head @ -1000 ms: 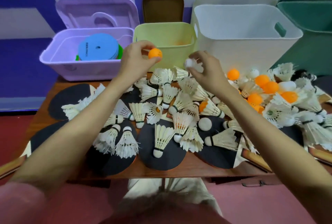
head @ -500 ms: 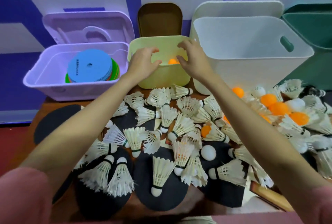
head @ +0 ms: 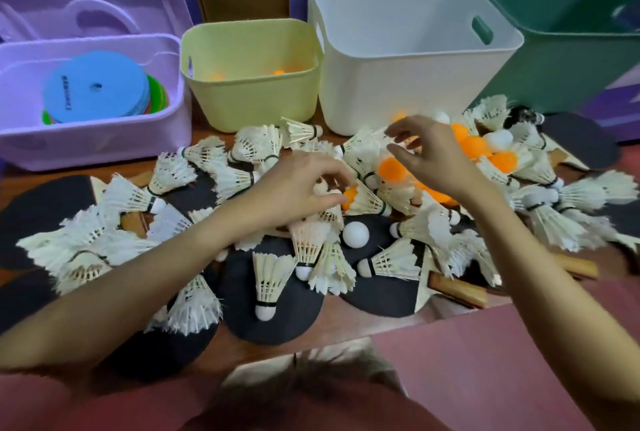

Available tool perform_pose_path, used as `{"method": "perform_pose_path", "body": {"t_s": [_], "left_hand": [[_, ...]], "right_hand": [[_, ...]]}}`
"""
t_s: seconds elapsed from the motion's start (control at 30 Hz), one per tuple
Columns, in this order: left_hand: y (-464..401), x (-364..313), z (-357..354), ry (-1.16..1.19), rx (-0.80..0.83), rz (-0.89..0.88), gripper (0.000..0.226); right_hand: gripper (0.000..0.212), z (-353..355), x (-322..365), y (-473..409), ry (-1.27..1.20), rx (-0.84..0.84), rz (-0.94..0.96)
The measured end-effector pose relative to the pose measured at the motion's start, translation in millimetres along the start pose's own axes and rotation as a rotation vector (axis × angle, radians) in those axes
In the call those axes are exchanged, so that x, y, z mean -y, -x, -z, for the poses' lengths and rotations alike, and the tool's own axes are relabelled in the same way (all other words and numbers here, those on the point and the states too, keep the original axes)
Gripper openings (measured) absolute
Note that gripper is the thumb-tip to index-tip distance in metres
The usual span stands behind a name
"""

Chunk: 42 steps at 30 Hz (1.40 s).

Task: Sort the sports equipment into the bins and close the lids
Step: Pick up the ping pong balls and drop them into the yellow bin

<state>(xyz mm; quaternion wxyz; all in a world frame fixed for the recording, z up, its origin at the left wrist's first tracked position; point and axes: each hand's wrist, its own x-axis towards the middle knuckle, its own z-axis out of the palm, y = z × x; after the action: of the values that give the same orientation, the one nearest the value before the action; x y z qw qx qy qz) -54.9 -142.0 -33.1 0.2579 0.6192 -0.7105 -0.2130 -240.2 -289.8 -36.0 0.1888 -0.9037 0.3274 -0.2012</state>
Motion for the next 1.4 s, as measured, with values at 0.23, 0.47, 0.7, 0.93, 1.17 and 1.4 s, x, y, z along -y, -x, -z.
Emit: {"method": "perform_pose_path", "body": {"t_s": [0.23, 0.47, 0.7, 0.93, 1.17, 1.4], "left_hand": [[-12.8, -18.3, -47.5, -0.43, 0.298, -0.059, 0.04], [-17.7, -16.4, -65.3, -0.576, 0.357, -0.098, 0.04], [-13.3, -18.7, -48.9, -0.397, 0.236, -0.063, 0.032], [-20.2, 12.6, 46.1, -0.106, -0.433, 0.244, 0.035], [-67.9, 105.6, 112.4, -0.215, -0.733, 0.461, 0.049], [-90.9, 139.8, 118.4, -0.315, -0.617, 0.531, 0.054]], "right_hand": [[0.027, -5.5, -26.7, 21.7, 0.113, 0.024, -0.106], [0.035, -24.5, -30.9, 12.5, 0.301, 0.084, -0.151], [0.032, -26.5, -27.3, 7.6, 0.303, 0.067, -0.176], [0.036, -13.0, 15.3, -24.7, -0.035, -0.144, -0.142], [0.036, -41.1, 74.4, -125.9, -0.076, -0.287, 0.201], [0.037, -69.6, 83.4, -188.4, 0.184, -0.177, 0.151]]}}
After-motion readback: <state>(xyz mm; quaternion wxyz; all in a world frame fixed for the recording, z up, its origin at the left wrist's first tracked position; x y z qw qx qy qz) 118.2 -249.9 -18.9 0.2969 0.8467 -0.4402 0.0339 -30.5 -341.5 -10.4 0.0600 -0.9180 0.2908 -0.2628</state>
